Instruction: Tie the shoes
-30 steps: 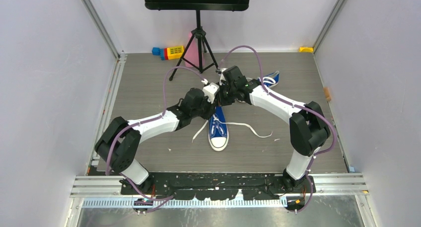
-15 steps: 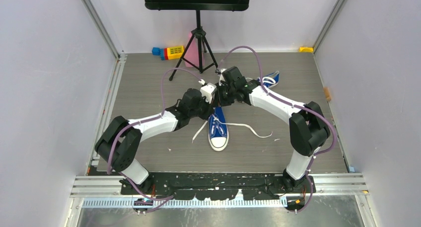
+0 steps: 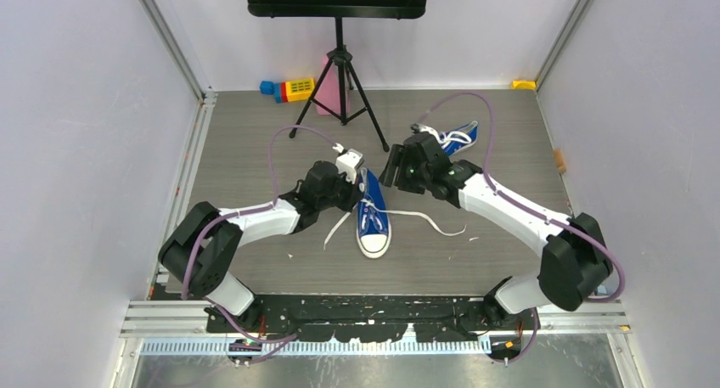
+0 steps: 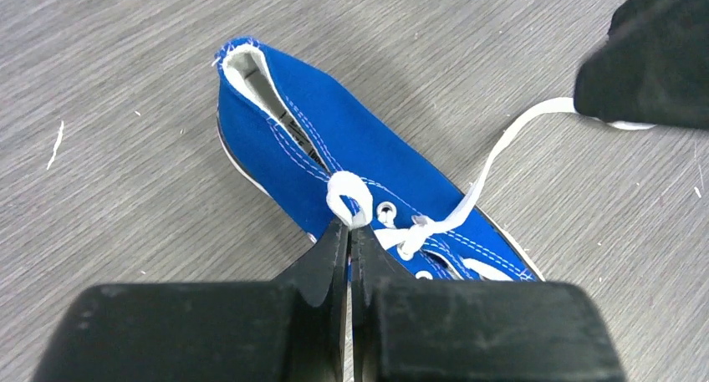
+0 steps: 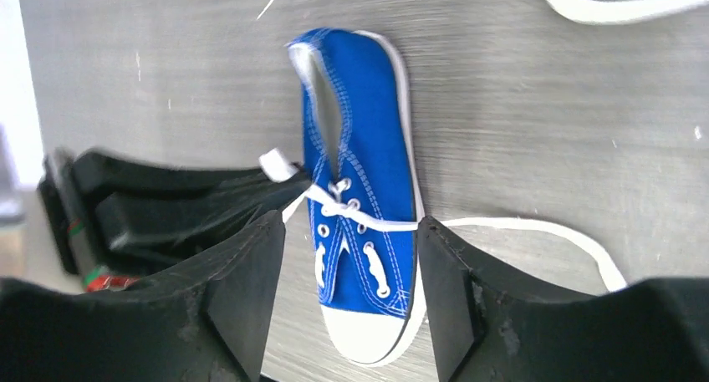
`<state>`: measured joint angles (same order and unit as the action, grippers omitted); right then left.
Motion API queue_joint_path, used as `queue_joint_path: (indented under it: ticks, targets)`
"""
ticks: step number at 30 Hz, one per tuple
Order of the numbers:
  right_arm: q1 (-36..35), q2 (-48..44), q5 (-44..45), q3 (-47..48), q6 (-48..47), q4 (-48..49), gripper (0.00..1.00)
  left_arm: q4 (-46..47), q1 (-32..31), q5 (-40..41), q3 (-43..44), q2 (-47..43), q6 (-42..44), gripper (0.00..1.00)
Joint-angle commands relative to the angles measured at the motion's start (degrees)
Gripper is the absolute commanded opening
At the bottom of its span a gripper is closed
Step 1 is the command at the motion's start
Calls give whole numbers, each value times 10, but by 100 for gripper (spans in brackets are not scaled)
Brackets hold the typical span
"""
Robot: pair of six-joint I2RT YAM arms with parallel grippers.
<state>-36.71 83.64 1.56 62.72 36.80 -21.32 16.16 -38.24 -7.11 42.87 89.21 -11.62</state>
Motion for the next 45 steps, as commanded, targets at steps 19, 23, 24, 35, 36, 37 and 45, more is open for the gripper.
queue_joint_path:
  ticks: [19,23,24,35,36,37,45]
  targets:
    - [-50,15,206,-127,644,-29,59,144,2,-27,-53,-49,-2,0]
    - [-53,43,190,-117,655,-20,55,137,3,-31,-53,-55,-2,0]
    - [-55,47,191,-117,660,-20,55,135,2,-31,-53,-57,-2,0]
    - [-57,99,194,-111,676,4,29,108,2,-35,-48,-58,-2,0]
    - [-57,92,204,-115,676,3,20,97,2,-31,-46,-58,-3,0]
    - [-56,85,214,-120,673,1,11,81,2,-29,-44,-57,-5,0]
    - [-9,44,247,-139,568,-25,0,-12,2,14,-18,-33,-18,0]
